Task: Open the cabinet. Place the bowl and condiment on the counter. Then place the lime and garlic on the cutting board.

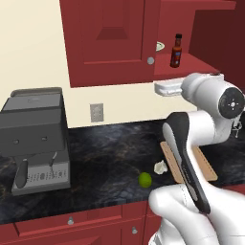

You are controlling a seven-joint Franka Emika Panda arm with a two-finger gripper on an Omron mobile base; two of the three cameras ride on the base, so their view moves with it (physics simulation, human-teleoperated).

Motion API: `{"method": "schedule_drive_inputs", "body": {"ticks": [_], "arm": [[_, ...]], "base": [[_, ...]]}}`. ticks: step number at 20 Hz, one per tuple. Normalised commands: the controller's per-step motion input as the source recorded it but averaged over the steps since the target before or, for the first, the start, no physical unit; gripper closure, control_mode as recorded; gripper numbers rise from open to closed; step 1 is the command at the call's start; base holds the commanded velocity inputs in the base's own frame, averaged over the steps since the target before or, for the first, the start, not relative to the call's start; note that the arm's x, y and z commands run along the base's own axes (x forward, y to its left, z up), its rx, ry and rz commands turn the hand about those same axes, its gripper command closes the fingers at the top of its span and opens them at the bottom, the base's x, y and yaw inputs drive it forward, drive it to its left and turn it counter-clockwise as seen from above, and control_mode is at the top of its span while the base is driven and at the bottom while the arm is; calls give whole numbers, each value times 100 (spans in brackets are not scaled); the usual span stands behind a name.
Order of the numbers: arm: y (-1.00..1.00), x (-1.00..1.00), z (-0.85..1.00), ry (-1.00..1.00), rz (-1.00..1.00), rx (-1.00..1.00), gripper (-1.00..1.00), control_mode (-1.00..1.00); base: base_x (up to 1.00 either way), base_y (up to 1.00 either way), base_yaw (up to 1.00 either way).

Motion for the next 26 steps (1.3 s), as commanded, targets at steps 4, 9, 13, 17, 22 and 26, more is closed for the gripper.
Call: {"method": "schedule_drive_inputs", "body": {"ticks": [4, 9, 13, 17, 22, 26], "arm": [[1, 28, 4, 0, 0, 0, -100, -100], [3, 30, 1, 0, 0, 0, -100, -100], [23, 20, 13, 0, 0, -1, -100, -100], [21, 26, 11, 0, 0, -3, -100, -100], [2, 46, 0, 4, -3, 2, -100, -100], [0, 10, 0, 0, -1, 0, -100, -100]], "base": [[0, 0, 0], [0, 0, 0], [0, 0, 0], [0, 0, 0], [0, 0, 0], [0, 0, 0]]}}
